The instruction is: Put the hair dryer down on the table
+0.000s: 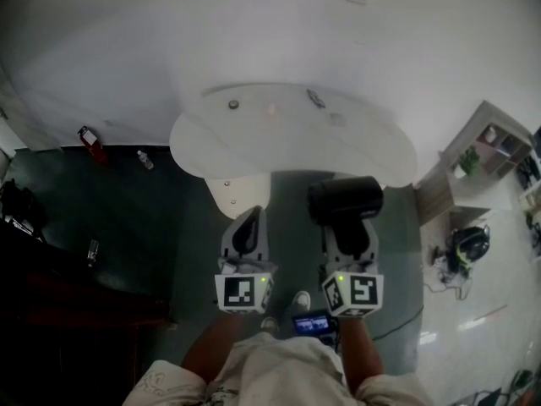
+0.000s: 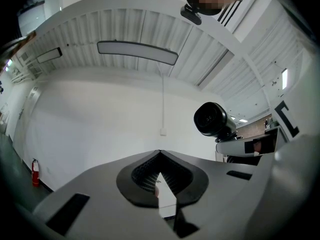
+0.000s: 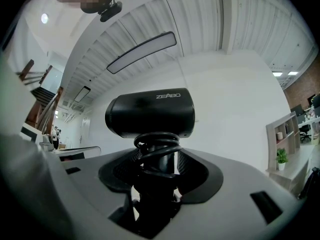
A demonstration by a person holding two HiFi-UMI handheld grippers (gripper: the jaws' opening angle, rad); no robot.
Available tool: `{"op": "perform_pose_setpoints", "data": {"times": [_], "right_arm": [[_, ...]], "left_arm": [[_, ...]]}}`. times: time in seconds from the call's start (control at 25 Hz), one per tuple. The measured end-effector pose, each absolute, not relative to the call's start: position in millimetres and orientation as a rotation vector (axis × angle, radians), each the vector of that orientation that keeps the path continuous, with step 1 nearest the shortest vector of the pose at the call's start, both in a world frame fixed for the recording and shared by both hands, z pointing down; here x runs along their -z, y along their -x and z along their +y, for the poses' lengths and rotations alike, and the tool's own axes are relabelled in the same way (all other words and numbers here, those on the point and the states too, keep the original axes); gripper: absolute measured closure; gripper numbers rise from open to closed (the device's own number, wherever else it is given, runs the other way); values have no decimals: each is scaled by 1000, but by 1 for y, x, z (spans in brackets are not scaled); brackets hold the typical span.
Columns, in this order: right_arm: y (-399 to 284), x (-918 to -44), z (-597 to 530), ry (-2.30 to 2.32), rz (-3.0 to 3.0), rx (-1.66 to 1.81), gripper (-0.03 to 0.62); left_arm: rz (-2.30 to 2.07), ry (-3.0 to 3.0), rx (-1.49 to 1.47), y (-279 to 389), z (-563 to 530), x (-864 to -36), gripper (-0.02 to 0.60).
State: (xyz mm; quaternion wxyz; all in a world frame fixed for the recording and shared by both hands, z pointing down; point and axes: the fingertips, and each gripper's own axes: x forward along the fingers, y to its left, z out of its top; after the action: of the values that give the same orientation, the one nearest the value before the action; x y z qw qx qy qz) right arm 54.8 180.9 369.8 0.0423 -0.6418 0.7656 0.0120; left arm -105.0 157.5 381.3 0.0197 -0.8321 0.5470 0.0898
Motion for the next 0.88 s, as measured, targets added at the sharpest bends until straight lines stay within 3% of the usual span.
{"op": "perform_pose_setpoints", "data": {"times": [0.88], "right_arm": [[-143, -367, -10, 1907, 2400, -24, 364]], "left_arm": [[1735, 2542, -287, 14, -23, -371, 586]]}}
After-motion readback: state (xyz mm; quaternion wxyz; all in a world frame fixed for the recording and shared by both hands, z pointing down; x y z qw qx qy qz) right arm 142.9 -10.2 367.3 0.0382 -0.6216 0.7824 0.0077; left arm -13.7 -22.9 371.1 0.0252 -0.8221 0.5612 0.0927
